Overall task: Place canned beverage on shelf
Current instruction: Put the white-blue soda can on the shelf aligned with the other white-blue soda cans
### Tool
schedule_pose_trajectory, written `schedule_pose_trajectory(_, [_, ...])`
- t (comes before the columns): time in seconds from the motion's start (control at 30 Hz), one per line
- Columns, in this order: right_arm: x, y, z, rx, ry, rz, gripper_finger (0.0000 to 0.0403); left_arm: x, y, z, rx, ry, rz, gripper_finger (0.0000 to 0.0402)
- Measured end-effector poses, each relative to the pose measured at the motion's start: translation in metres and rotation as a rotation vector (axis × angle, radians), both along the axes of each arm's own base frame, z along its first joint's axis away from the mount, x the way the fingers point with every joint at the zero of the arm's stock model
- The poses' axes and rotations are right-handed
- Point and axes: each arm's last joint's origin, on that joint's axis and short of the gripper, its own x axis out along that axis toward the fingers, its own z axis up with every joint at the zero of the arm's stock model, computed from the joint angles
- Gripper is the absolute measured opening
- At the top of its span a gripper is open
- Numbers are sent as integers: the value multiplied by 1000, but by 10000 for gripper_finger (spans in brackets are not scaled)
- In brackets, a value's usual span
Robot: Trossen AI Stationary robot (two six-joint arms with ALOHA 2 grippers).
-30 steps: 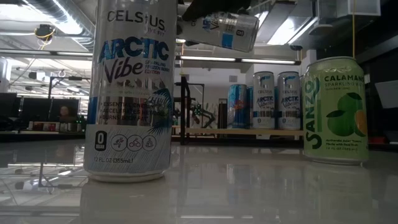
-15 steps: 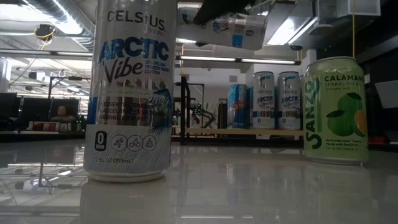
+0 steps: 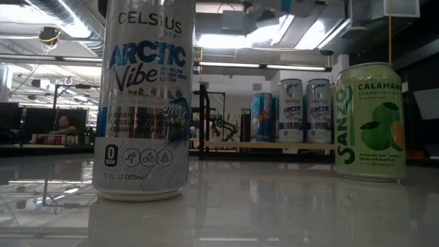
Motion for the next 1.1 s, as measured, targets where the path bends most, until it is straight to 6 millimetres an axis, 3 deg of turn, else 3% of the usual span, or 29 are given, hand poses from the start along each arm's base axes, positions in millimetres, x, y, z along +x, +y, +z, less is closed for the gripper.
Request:
schedule_pose_trajectory(0.07, [-16, 6, 6, -58, -32, -46, 243, 3, 6, -6, -61, 9, -5, 302])
schedule_pose_trajectory(0.17, [-37, 13, 0, -105, -46, -89, 243, 11, 15, -11, -134, -31, -3, 302])
schedule_pose_trajectory(0.43, [-72, 17, -79, 44, -179, -143, 243, 37, 41, -15, -299, -253, -124, 302])
schedule_pose_trajectory(0.57, [-75, 17, -104, 19, -401, -75, 244, 46, 55, -14, -382, -396, -190, 302])
schedule_pose_trajectory(0.77, [-75, 21, -123, 1, -696, 62, 244, 51, 70, -9, -429, -544, -230, 302])
schedule_pose_trajectory(1.1, [-70, 22, -143, -2, -679, 84, 244, 56, 69, 12, -428, -755, -319, 302])
